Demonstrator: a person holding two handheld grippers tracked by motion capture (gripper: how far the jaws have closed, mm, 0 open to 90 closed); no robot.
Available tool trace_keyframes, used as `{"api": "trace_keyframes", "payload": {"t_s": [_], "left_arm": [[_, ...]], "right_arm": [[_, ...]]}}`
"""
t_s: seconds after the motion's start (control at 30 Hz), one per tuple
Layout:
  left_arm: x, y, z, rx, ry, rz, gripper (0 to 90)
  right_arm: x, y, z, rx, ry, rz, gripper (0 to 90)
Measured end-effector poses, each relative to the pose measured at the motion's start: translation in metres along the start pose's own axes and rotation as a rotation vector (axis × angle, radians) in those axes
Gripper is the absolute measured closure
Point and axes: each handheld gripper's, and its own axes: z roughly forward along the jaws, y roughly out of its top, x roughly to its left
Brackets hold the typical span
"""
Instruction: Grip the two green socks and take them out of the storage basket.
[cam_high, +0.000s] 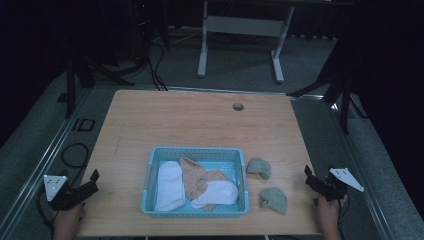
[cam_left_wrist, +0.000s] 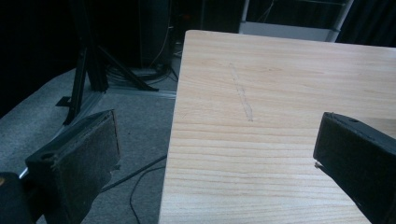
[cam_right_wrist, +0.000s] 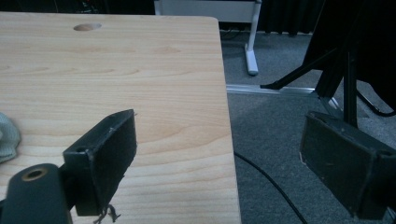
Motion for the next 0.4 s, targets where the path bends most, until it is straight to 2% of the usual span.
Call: {"api": "trace_keyframes", "payload": {"t_s": [0.4], "left_arm": [[0.0002,0.0000,0.0000,0.002,0.001,-0.004,0.7]], "right_arm": [[-0.0016,0.0005,0.0013,0.011,0.010,0.012,10.9]]}}
